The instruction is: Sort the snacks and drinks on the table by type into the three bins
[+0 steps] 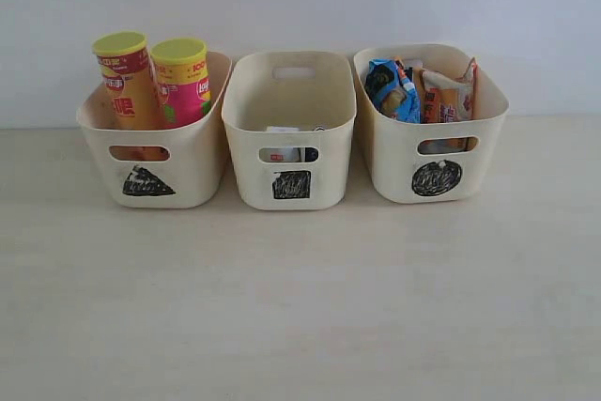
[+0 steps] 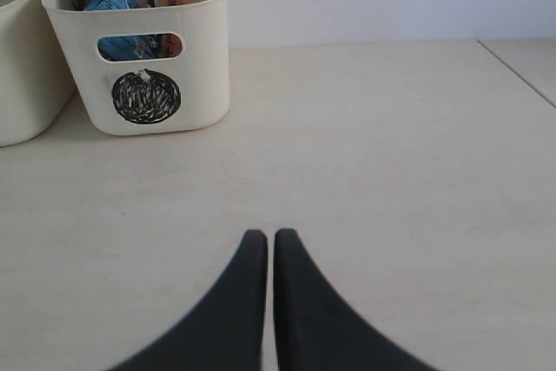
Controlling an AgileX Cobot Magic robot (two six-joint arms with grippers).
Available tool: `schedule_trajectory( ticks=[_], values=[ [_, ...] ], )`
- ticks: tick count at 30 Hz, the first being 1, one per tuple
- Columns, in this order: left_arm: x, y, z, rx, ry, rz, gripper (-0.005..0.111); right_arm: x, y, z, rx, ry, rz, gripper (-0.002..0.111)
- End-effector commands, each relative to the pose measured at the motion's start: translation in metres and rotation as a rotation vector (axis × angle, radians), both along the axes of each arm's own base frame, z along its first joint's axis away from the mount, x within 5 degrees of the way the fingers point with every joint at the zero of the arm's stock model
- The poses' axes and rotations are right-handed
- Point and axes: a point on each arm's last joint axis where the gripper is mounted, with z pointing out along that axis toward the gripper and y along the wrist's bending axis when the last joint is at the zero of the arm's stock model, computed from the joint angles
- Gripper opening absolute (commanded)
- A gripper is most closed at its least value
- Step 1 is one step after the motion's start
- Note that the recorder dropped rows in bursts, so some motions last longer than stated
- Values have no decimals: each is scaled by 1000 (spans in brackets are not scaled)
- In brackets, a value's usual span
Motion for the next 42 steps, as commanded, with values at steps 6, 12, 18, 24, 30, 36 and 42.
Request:
schedule_trajectory(
  ticks=[6, 12, 18, 24, 30, 36, 42],
  values=[
    [-1, 0, -2, 26, 16, -2, 4, 0, 0, 1, -3, -8, -3, 0],
    [-1, 0, -3, 8, 25, 0, 4, 0, 0, 1, -3, -8, -3, 0],
    [-1, 0, -3, 12, 21, -1, 4, 0, 0, 1, -3, -8, -3, 0],
    [-1, 0, -3, 12, 21, -1, 4, 0, 0, 1, -3, -8, -3, 0],
    [-1, 0, -2, 16, 17, -2, 4, 0, 0, 1, -3, -8, -3, 0],
    [-1, 0, -2, 16, 17, -2, 4, 0, 0, 1, -3, -8, -3, 0],
    [-1, 0, -2, 16, 17, -2, 4, 0, 0, 1, -3, -8, -3, 0]
  ],
)
